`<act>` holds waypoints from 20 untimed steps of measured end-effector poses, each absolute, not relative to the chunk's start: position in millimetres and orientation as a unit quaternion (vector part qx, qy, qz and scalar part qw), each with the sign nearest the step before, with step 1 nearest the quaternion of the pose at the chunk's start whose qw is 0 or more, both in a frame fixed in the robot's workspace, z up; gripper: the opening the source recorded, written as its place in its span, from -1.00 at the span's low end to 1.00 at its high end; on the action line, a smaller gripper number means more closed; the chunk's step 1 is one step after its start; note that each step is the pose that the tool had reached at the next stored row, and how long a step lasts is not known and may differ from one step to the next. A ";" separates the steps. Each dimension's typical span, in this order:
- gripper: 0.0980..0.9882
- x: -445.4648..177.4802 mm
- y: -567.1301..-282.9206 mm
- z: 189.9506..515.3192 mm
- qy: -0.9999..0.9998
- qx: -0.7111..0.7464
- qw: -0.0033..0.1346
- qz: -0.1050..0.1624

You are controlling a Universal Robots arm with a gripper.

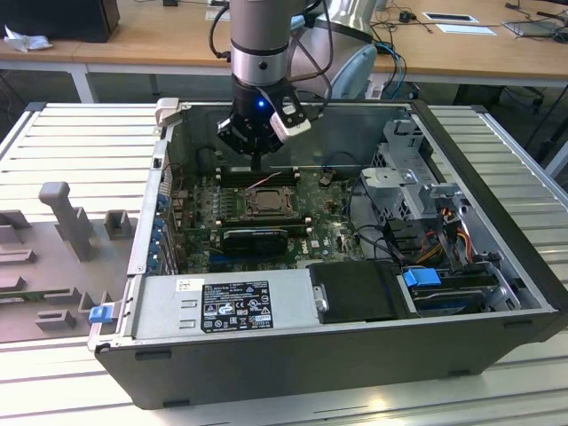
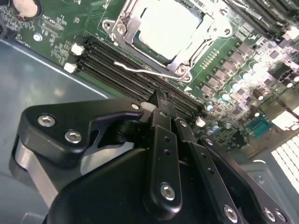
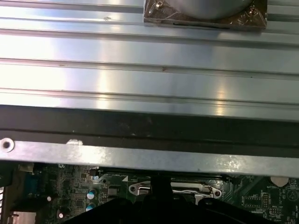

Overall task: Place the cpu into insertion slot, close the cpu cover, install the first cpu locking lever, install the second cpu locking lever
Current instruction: 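Install the first cpu locking lever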

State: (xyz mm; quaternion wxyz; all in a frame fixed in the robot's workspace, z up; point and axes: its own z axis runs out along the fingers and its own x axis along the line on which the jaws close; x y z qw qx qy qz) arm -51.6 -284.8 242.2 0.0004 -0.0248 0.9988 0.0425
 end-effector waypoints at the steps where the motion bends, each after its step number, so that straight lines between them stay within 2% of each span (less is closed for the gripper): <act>1: -0.98 -50.7 -284.6 239.9 0.999 -0.025 0.000 0.042; 20: -0.98 -25.5 -284.4 219.3 0.999 -0.029 0.002 0.042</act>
